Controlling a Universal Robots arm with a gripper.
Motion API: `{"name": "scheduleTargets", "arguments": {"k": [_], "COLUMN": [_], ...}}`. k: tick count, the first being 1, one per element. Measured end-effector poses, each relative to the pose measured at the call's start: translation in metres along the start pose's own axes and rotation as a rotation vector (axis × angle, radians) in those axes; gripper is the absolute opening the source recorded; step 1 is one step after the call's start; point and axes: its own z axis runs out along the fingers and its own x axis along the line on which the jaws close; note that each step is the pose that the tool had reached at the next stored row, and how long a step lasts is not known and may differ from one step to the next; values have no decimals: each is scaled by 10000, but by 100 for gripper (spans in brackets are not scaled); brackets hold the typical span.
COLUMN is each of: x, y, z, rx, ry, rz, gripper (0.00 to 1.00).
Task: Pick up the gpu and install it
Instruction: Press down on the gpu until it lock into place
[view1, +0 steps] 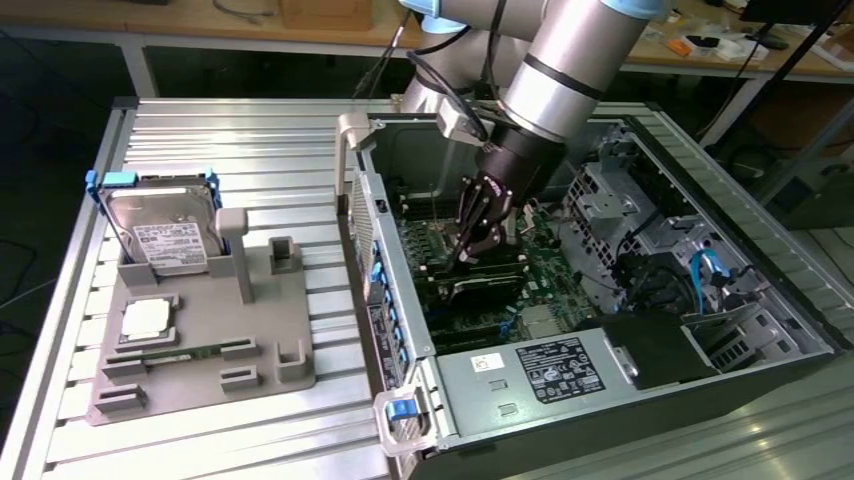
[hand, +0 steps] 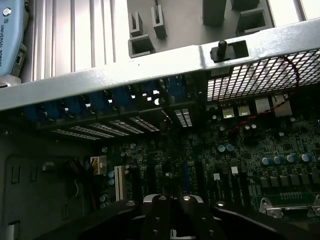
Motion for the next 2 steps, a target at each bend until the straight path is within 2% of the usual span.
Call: {"name": "scheduleTargets", "arguments": {"k": [2], "x": [0], "y": [0], "z": [0], "rx": [1], "ry": [0], "rz": [0], "gripper": [11]}}
